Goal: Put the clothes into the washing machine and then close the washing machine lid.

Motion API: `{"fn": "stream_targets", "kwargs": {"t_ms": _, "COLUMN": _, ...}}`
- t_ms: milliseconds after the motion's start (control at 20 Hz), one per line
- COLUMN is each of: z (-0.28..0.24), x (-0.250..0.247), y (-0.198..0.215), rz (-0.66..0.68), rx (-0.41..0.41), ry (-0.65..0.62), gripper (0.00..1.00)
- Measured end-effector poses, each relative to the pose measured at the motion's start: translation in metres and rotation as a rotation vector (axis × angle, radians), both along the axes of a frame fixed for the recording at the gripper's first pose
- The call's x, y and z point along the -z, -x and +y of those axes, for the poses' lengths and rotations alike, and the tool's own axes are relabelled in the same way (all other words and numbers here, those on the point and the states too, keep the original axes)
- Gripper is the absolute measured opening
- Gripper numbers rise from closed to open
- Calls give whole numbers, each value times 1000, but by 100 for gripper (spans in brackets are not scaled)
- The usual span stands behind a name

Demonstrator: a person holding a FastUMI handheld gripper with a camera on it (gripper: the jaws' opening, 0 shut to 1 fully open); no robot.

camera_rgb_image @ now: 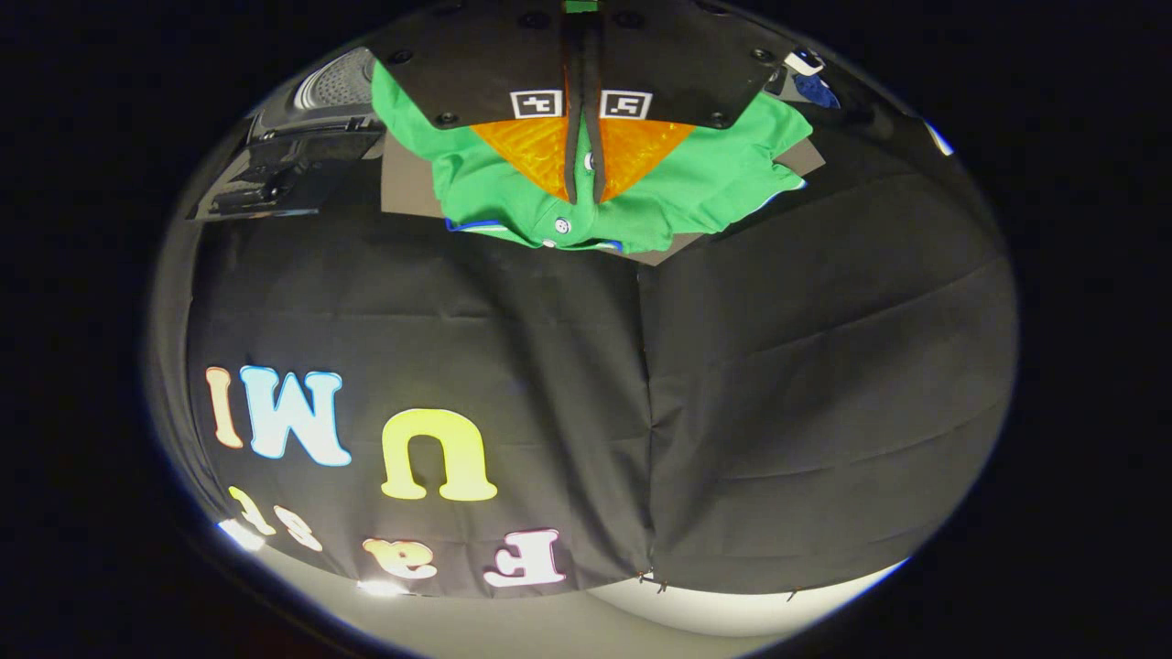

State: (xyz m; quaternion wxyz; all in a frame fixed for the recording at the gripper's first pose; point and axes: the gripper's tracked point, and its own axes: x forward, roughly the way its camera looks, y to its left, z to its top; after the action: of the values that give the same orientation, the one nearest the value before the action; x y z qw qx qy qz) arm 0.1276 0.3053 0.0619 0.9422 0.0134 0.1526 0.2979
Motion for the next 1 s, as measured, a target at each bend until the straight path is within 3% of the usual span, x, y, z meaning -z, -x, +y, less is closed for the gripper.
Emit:
{"fn": "stream_targets", "kwargs": {"t_ms": 600, "z": -74, "x": -8, "y": -11, "rz": -8, "rx": 54, "ry": -56, "gripper": 1}}
{"fn": "stream_targets", "kwargs": {"t_ms": 1000, "z": -149, "x": -29, "y": -25, "rz": -75, "rx": 181, "ry": -80, "gripper": 1}}
